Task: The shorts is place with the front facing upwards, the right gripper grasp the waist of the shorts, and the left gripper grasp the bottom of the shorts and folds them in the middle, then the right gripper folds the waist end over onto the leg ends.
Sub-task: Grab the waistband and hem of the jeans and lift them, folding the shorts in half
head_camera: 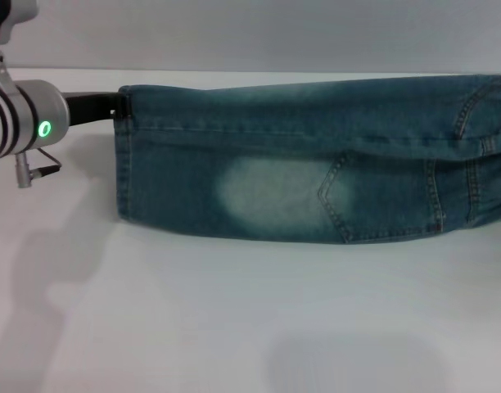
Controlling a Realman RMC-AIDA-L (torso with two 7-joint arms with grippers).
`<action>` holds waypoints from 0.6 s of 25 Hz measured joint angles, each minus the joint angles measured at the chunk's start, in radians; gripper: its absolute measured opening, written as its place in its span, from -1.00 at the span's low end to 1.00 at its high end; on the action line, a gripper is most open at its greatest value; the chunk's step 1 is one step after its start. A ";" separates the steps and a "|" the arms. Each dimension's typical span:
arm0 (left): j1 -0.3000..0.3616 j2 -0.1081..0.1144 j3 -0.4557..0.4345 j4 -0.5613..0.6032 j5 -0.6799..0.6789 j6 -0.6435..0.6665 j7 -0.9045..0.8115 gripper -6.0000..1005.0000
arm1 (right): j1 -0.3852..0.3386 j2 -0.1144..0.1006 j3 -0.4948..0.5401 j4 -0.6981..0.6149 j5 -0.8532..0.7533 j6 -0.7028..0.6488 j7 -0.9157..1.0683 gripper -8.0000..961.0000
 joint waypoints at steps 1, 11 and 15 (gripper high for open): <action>-0.008 0.000 0.000 0.014 -0.006 0.011 0.004 -0.83 | 0.005 0.000 0.001 -0.004 0.003 -0.011 -0.006 -0.73; -0.160 -0.004 0.004 0.360 -0.109 0.344 0.017 -0.82 | 0.086 -0.013 0.011 -0.095 0.095 -0.284 -0.168 -0.68; -0.214 0.000 -0.001 0.473 -0.184 0.419 0.023 -0.82 | 0.102 -0.018 0.005 -0.102 0.101 -0.343 -0.213 -0.66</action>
